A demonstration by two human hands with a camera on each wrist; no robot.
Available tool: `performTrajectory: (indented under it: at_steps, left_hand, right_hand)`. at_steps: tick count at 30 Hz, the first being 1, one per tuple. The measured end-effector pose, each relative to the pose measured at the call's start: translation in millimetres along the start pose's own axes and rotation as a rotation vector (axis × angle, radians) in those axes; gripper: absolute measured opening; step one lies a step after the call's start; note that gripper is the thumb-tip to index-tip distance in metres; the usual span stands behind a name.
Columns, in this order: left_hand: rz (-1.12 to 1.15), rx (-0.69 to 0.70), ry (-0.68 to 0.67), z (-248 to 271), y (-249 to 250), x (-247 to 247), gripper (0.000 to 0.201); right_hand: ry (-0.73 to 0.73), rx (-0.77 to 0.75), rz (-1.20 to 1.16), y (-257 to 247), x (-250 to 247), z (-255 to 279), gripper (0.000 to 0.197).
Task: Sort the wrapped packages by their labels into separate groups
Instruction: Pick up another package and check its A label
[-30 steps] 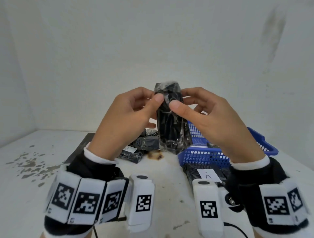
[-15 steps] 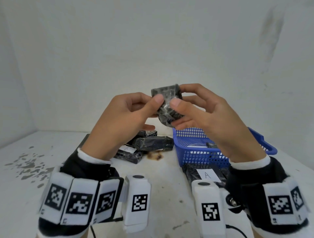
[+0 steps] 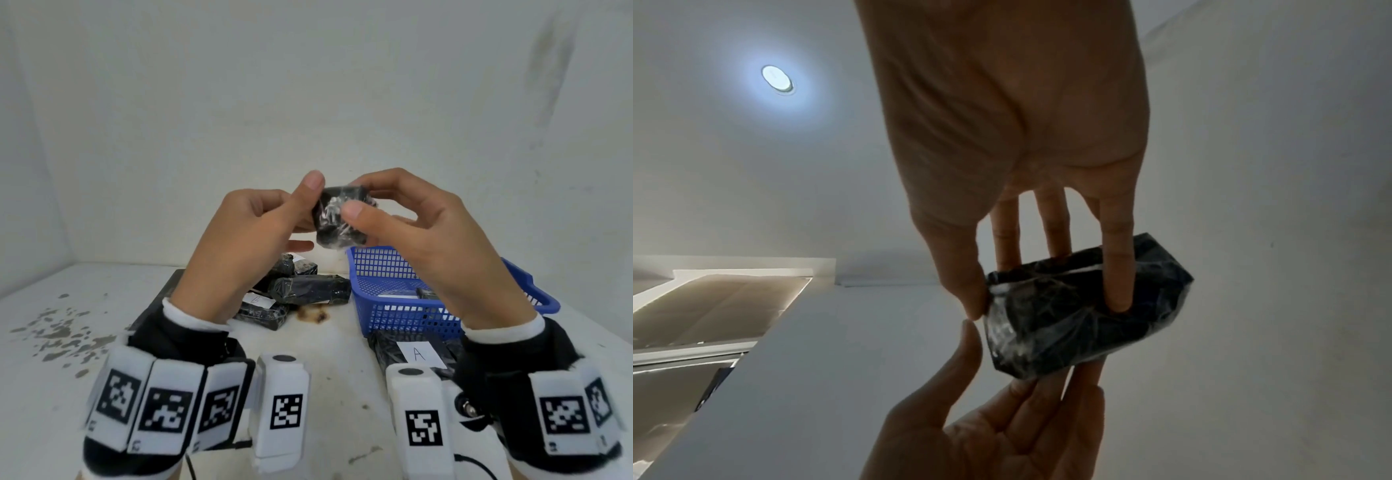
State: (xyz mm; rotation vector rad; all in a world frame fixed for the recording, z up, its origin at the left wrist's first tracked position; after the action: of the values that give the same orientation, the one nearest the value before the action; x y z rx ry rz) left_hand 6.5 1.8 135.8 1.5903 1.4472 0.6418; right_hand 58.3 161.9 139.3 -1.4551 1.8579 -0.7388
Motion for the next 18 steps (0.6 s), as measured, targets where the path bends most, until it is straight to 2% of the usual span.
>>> performTrajectory:
  at_steps: [2,5,9,14,18]
  left_hand:
    - [0.012,-0.006,0.045,0.0,-0.1,-0.5,0.059]
    - [0.027,-0.008,0.127,0.9,1.1,-4.0,0.046]
    - [0.008,-0.065,0.062,1.6,0.9,-5.3,0.055]
    - [0.011,-0.080,0.003,-0.5,-3.1,-0.4,0.023]
    - [0.029,-0.064,0.010,-1.2,-2.6,-0.3,0.010]
  right_hand:
    - [-0.037,-0.006,0.011,0.2,-0.6,0.6,0.016]
    - [-0.056,-0.017,-0.007,0.7,-0.4,0.5,0.018]
    - [-0.030,-0.058,-0.034,1.5,0.4,-1.9,0.026]
    - [-0.017,-0.166,-0.001,0.0,2.0,-1.4,0.067]
    - [0.016,-0.146,-0.032,0.4,1.7,-0.1,0.092]
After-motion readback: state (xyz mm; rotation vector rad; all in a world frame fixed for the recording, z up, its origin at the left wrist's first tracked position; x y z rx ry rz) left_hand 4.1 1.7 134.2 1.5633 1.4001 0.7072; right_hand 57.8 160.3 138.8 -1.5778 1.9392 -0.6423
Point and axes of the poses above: each hand's wrist, its own z-axis away from the middle knuckle, its own x-axis out of the palm, y = z × x, the point moved 3 cm from there along -z, towards the middle knuckle, and after that the axes turned 8 degrees about -z, right-handed, at the moved point
